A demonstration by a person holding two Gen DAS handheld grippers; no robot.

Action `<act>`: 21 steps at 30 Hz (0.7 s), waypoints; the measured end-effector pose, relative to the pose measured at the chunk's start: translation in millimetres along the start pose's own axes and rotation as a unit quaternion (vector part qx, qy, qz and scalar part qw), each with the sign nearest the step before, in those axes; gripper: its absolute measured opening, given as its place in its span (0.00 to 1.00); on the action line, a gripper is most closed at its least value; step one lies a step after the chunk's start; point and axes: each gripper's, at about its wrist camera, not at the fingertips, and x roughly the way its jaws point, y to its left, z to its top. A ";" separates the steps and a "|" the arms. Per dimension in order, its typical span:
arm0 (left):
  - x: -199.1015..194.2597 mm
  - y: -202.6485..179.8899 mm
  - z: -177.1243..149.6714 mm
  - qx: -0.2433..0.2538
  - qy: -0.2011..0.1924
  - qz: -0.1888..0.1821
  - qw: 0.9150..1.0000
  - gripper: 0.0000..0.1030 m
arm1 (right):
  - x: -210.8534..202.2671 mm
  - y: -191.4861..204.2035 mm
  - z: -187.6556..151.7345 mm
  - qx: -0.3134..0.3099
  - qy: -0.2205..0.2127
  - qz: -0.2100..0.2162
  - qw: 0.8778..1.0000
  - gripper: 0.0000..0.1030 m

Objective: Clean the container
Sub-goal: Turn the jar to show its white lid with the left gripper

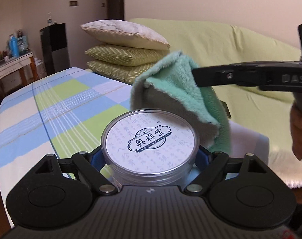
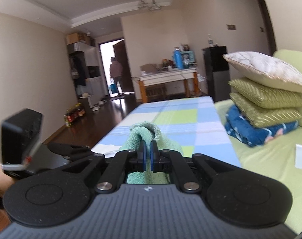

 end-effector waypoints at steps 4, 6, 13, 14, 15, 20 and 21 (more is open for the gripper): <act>-1.2 -0.6 -4.3 -0.013 -0.008 0.013 1.000 0.85 | 5.9 13.1 5.9 -0.027 0.006 0.019 0.999 0.03; -4.3 -1.8 -7.1 -0.015 -0.014 0.023 1.000 0.87 | 11.3 18.1 7.4 -0.042 0.011 0.028 0.999 0.03; -7.9 -5.7 -15.6 -0.017 -0.029 0.036 0.999 0.84 | 33.2 30.3 1.1 -0.105 0.054 0.036 0.992 0.03; -7.6 -5.6 -15.9 -0.018 -0.030 0.036 0.999 0.83 | 34.1 31.6 -0.4 -0.113 0.062 0.037 0.991 0.03; -7.3 -5.5 -16.3 -0.019 -0.032 0.036 0.999 0.83 | 32.5 32.9 -1.7 -0.117 0.067 0.041 0.990 0.03; -6.5 -4.9 -18.0 -0.023 -0.037 0.036 0.998 0.83 | 16.6 34.9 -2.2 -0.100 0.085 0.079 0.988 0.03; -6.1 -5.1 -18.2 -0.023 -0.038 0.036 0.998 0.83 | 15.0 35.6 -2.3 -0.092 0.089 0.090 0.988 0.03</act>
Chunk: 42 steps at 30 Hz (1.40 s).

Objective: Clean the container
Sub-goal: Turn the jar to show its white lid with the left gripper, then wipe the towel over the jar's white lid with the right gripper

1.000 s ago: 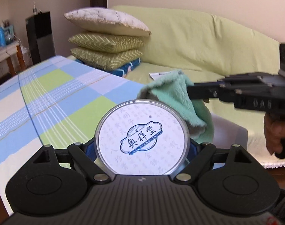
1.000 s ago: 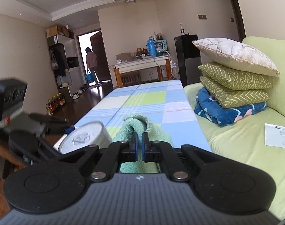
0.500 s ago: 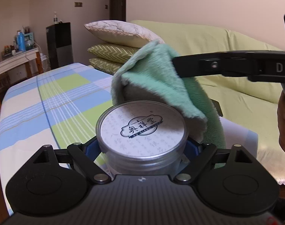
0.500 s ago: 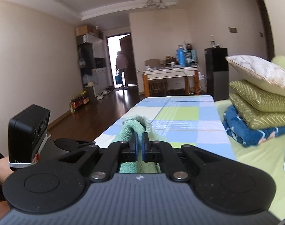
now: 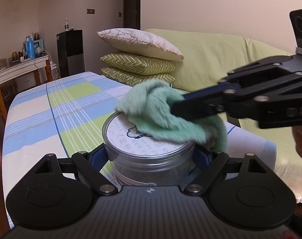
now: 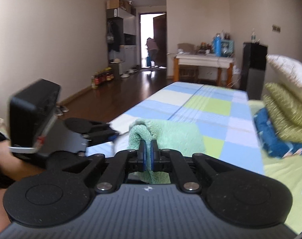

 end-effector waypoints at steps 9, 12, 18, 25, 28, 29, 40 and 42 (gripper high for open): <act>0.5 -3.8 -2.9 0.000 -0.004 0.010 1.000 0.83 | 27.4 8.3 12.1 0.001 -0.002 0.040 0.999 0.03; 0.8 -4.9 -3.3 -0.001 -0.004 0.012 1.000 0.83 | 40.9 1.6 16.3 -0.007 -0.009 0.023 1.000 0.02; 0.0 -7.7 -5.6 -0.005 -0.007 0.016 1.000 0.83 | 31.1 -12.9 14.4 -0.020 -0.007 -0.029 0.999 0.02; -2.4 -9.0 -8.5 -0.008 -0.008 0.018 1.000 0.83 | -2.5 -6.4 3.9 -0.021 0.002 -0.031 0.999 0.03; -3.7 -9.7 -9.1 -0.009 -0.007 0.019 1.000 0.83 | -6.8 3.4 1.9 -0.023 0.004 -0.014 1.000 0.03; -3.9 -9.8 -9.1 -0.009 -0.007 0.019 1.000 0.83 | -6.1 6.1 2.2 -0.023 0.005 -0.007 1.000 0.03; -5.0 -9.7 -7.6 -0.010 -0.003 0.022 1.000 0.83 | 34.8 -1.1 12.1 -0.023 -0.008 0.012 1.000 0.02; -5.1 -9.8 -7.4 -0.010 -0.003 0.022 1.000 0.83 | 35.6 -6.8 13.1 -0.024 -0.007 -0.002 1.000 0.02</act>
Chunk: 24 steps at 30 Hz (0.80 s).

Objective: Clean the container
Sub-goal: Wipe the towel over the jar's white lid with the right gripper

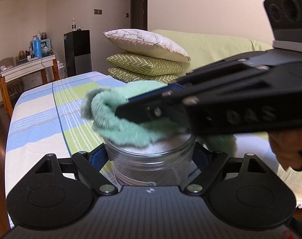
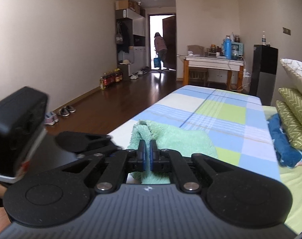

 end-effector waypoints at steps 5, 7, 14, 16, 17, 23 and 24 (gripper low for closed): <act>0.0 0.4 -0.1 0.000 0.000 -0.001 1.000 0.83 | -17.4 -7.5 -6.0 0.005 0.004 -0.021 1.000 0.02; 0.0 0.7 0.1 0.001 0.001 -0.001 1.000 0.83 | -26.7 -6.8 -9.9 0.008 0.005 -0.022 1.000 0.02; -0.4 1.9 -0.4 0.000 0.001 -0.001 1.000 0.83 | -42.6 6.6 -16.2 0.015 0.008 0.001 1.000 0.03; 0.1 2.0 0.5 -0.001 0.001 -0.001 1.000 0.83 | -37.8 11.5 -14.4 0.011 0.008 0.007 1.000 0.03; 0.1 2.1 0.5 -0.001 0.001 0.000 1.000 0.83 | -35.2 13.3 -13.5 0.009 0.008 0.009 1.000 0.03; 0.1 1.8 1.0 -0.001 0.003 0.001 1.000 0.83 | -9.9 13.7 -4.8 0.000 0.006 0.011 1.000 0.02; 0.2 1.8 1.2 -0.001 0.003 0.001 1.000 0.83 | -6.1 12.5 -3.6 -0.002 0.006 0.009 1.000 0.02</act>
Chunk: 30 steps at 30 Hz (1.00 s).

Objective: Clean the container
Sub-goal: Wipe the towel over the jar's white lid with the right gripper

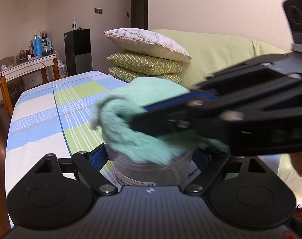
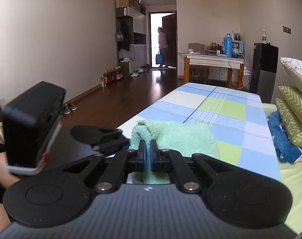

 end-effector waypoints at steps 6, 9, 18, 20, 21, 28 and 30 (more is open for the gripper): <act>0.4 -1.1 1.3 0.001 0.001 0.000 1.000 0.83 | 6.2 -17.7 1.4 0.004 -0.002 -0.030 1.000 0.02; 1.5 -4.1 7.9 0.002 0.001 0.000 1.000 0.83 | -4.2 -21.9 -2.8 0.009 -0.002 -0.042 0.999 0.02; 2.3 -4.1 9.7 0.000 -0.002 0.000 1.000 0.83 | -31.9 -1.3 -12.7 0.003 0.004 -0.046 0.999 0.03; 3.0 -3.7 9.9 0.000 -0.002 0.000 1.000 0.83 | -32.6 4.1 -12.5 0.001 0.004 -0.040 0.999 0.03; 3.5 -3.6 9.6 0.000 -0.002 0.001 1.000 0.83 | -31.8 6.6 -12.2 0.001 0.004 -0.036 0.999 0.03; 3.2 -3.6 9.3 -0.002 -0.001 0.004 1.000 0.83 | -7.2 13.7 -3.1 -0.012 0.002 -0.012 1.000 0.03; 2.0 -3.1 7.3 -0.003 -0.001 0.005 1.000 0.83 | 1.7 10.0 0.0 -0.016 0.001 -0.013 1.000 0.02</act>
